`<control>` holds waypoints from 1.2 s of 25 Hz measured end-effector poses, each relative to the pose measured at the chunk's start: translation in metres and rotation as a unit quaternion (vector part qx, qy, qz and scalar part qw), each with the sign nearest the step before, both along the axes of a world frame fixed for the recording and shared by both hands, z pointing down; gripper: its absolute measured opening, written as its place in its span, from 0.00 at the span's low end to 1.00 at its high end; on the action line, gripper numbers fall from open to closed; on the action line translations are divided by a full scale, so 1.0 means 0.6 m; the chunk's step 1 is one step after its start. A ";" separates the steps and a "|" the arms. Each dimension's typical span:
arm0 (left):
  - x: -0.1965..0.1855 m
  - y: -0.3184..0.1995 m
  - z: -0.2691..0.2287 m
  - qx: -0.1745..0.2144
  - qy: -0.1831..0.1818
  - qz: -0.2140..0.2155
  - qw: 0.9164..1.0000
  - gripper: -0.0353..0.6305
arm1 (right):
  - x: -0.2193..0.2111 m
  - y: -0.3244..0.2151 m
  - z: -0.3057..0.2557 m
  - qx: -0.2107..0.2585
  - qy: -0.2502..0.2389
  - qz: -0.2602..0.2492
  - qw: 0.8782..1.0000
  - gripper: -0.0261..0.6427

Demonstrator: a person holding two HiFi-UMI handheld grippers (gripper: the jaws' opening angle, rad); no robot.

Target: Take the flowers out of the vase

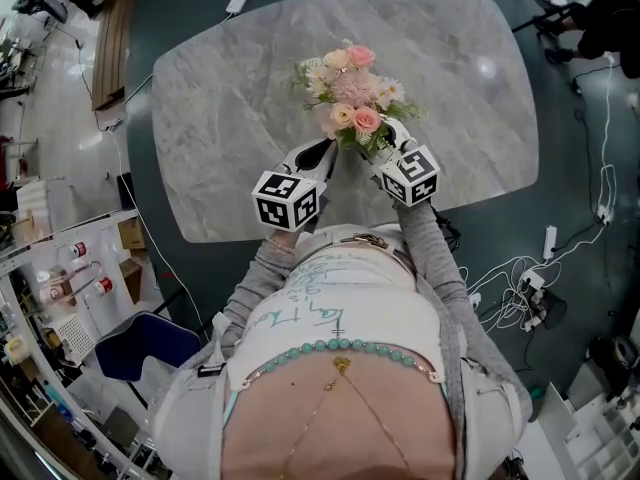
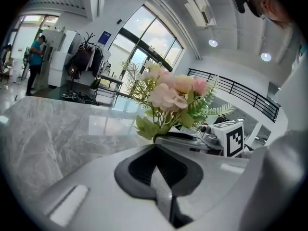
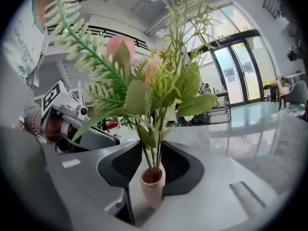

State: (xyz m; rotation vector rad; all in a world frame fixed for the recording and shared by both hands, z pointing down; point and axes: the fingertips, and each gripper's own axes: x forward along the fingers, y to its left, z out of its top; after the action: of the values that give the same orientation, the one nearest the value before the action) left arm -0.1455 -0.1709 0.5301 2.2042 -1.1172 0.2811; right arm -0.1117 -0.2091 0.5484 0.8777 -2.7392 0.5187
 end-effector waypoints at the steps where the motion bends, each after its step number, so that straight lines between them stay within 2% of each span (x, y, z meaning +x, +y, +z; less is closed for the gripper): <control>1: -0.001 -0.001 0.001 -0.001 0.000 0.000 1.000 0.05 | 0.000 -0.001 0.000 0.001 -0.001 0.002 1.000 0.26; 9: 0.003 -0.002 -0.012 0.003 0.007 0.008 1.000 0.05 | 0.008 0.005 -0.008 0.005 -0.002 0.018 1.000 0.27; 17: 0.026 -0.002 -0.034 0.017 0.019 0.039 0.999 0.05 | 0.024 0.030 -0.010 0.015 0.007 0.037 0.999 0.29; 25: -0.005 0.006 -0.023 0.007 0.012 0.021 1.000 0.05 | 0.043 0.049 -0.021 0.023 0.011 0.053 0.998 0.28; 30: -0.003 0.012 -0.027 0.009 0.012 0.006 1.000 0.05 | 0.051 0.044 -0.012 0.016 0.010 0.048 0.999 0.29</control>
State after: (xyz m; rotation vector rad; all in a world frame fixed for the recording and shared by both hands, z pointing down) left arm -0.1471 -0.1635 0.5138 2.2255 -1.0966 0.2499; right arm -0.0809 -0.1827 0.5413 1.0212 -2.7047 0.4825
